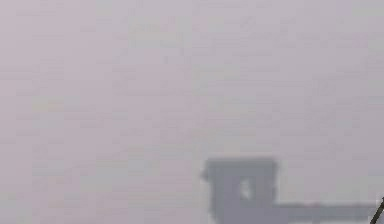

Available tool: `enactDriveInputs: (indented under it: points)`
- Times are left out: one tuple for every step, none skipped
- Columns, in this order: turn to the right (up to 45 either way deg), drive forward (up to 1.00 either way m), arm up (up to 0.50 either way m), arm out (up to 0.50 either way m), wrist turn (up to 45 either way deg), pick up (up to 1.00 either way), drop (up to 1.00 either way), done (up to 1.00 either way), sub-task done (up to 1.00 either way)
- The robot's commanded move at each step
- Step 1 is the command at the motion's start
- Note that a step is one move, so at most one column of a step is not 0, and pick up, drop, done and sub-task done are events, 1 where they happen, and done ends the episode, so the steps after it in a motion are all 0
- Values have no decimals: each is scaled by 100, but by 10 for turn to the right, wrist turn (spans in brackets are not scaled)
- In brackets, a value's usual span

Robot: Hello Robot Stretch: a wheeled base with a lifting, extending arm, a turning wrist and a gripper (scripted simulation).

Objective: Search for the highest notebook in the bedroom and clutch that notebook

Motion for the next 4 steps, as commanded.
enactDriveInputs:
  points:
    - [0, 0, 0, 0, 450, 0, 0, 0, 0]
    - [0, 0, 0, 0, 450, 0, 0, 0, 0]
    - [0, 0, 0, 0, 330, 0, 0, 0, 0]
    - [0, 0, -24, 0, 0, 0, 0, 0, 0]
